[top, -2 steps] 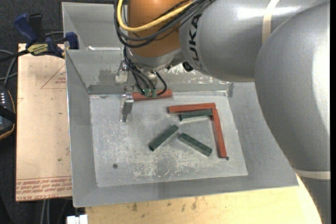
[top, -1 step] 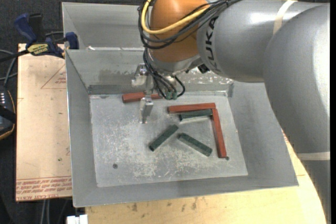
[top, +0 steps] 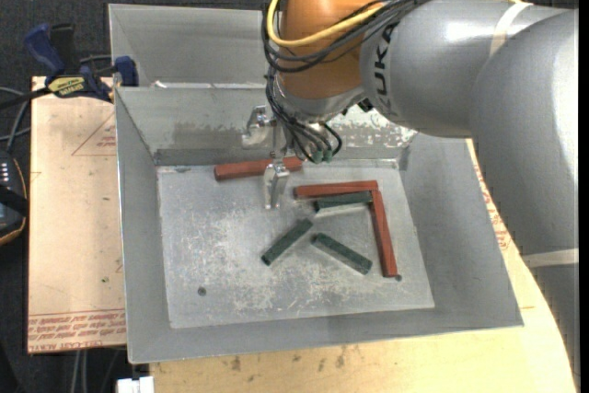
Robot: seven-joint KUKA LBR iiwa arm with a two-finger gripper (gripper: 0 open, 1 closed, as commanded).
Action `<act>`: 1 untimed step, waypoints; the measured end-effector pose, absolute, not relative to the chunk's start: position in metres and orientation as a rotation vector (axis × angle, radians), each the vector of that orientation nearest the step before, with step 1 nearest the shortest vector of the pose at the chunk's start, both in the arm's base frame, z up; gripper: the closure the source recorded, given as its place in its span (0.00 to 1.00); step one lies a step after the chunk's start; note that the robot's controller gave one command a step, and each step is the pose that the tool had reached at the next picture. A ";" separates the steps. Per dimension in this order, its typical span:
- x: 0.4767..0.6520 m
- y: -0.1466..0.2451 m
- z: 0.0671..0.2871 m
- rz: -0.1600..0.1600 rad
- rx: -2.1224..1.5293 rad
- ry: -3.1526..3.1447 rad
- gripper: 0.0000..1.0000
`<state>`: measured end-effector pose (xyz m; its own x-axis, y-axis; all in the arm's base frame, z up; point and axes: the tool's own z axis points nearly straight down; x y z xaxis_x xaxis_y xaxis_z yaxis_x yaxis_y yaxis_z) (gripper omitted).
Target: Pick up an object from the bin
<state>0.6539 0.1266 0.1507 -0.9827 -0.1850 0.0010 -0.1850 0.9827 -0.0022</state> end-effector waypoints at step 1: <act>0.635 0.112 0.078 -0.008 0.208 -3.151 1.00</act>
Offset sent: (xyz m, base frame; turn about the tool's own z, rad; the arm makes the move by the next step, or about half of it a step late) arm 0.0000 0.0000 0.0000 0.0000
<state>0.6350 0.1119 0.0784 -0.9912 -0.1313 -0.0168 -0.1314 0.9913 0.0043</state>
